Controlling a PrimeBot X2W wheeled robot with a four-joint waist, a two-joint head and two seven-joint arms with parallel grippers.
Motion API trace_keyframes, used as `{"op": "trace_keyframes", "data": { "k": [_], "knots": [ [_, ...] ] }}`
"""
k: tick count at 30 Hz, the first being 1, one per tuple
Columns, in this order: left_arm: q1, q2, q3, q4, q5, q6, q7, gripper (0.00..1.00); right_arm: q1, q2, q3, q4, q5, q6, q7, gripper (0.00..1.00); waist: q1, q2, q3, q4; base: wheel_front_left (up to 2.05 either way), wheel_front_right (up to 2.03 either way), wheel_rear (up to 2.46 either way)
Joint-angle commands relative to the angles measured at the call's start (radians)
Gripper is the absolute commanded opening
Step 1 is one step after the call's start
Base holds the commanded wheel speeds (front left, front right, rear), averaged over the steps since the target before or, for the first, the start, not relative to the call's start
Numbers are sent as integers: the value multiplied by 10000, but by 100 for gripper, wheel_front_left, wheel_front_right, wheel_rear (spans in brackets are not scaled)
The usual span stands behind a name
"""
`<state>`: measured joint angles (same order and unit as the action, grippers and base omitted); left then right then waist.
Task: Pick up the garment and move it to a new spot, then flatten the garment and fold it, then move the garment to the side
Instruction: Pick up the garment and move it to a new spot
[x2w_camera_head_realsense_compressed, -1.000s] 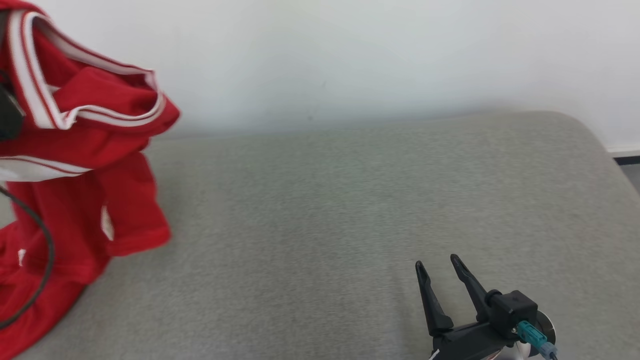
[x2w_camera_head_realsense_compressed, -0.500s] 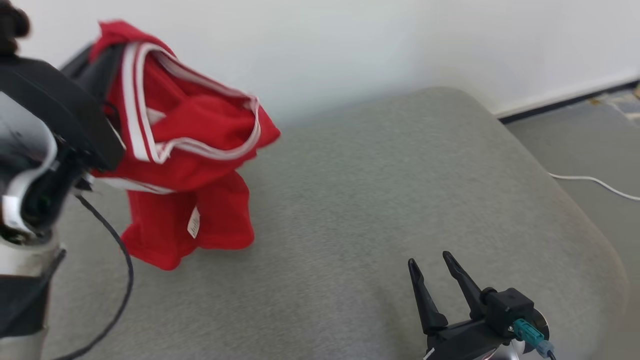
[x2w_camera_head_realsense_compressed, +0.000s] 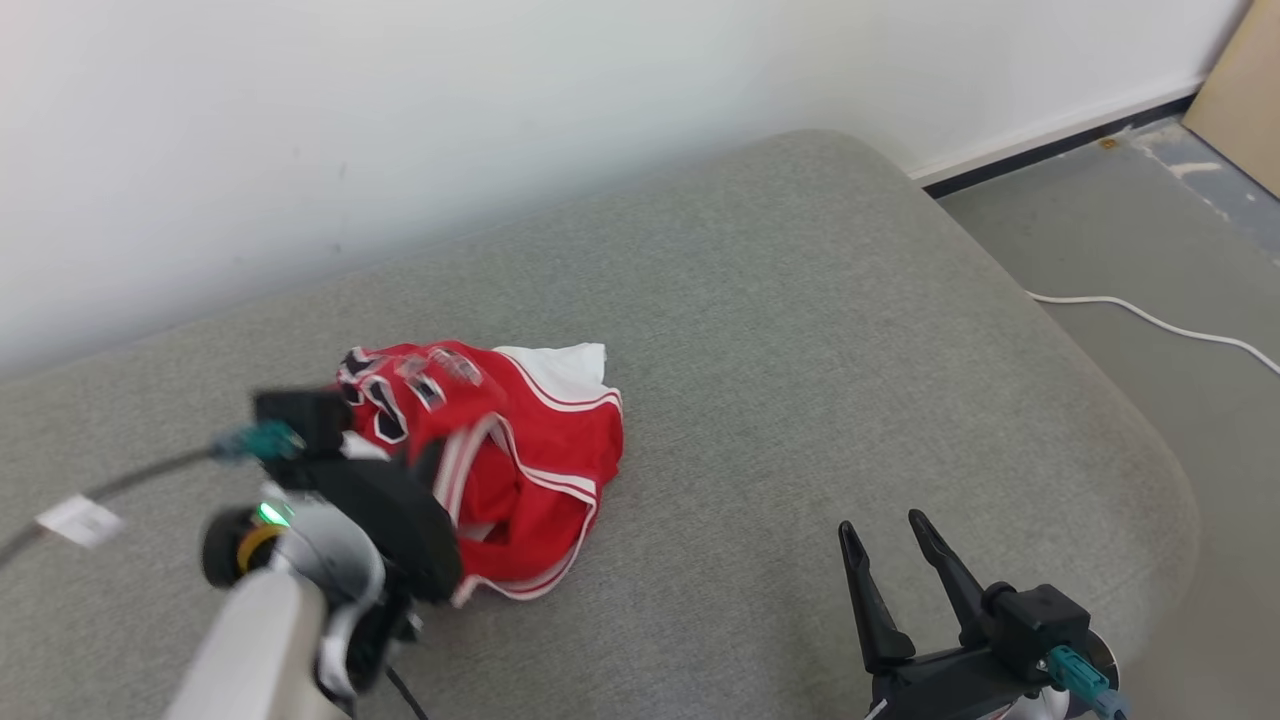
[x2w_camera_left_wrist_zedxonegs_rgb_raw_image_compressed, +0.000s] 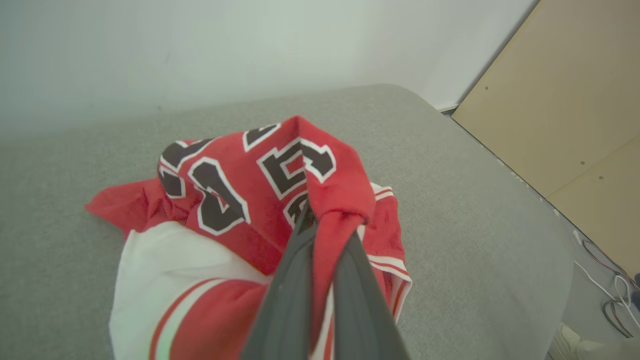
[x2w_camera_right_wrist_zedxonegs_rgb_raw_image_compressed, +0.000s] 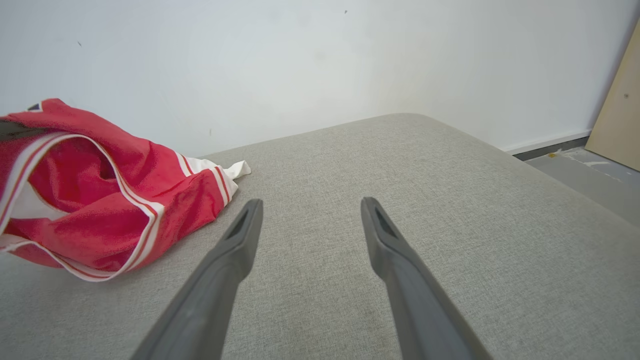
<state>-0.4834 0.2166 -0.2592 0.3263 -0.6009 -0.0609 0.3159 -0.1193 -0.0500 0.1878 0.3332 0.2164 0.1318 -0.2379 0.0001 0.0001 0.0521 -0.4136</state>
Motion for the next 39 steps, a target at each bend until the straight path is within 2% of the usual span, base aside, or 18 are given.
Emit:
{"op": "trace_keyframes", "data": {
  "k": [1,2,3,9,17,22,28,33,39],
  "knots": [
    [226,-137,-130,263,170,24,-248,3,100,-8,-1,-82,-85,-21,34,100,-1,-1,-18,173,0,0,0],
    [337,-257,-214,475,225,2,-479,59,102,-7,-22,-112,-104,-21,56,100,-1,-1,-35,244,0,0,0],
    [431,-369,-248,705,264,38,-701,100,107,-5,-28,-127,-123,-21,63,100,-1,-1,-58,314,0,0,0],
    [820,-767,-373,1054,515,100,-2133,100,280,-8,-344,-261,-310,-21,219,100,-1,-1,-305,937,0,0,0],
    [2033,-635,26,206,772,267,-4472,100,636,-7,-721,-538,-537,-21,431,100,-1,-1,-702,1775,0,0,0],
    [3191,-540,464,-408,838,456,-5503,100,859,-7,-985,-754,-678,-21,587,100,-1,-1,-879,2325,0,0,0],
    [4184,-364,838,-914,1525,434,-5811,100,1071,-8,-1276,-962,-780,-21,702,100,-1,-1,-973,2955,0,0,0],
    [5228,-803,1715,-1949,2588,286,-5813,100,1413,-5,-1512,-1130,-978,-21,841,100,-1,-1,-1077,3679,0,0,0],
    [5903,-1041,2252,-1869,3140,-76,-5816,100,1771,-8,-1645,-1296,-1070,-21,969,100,-1,-1,-1123,4122,0,0,0]
  ]
}}
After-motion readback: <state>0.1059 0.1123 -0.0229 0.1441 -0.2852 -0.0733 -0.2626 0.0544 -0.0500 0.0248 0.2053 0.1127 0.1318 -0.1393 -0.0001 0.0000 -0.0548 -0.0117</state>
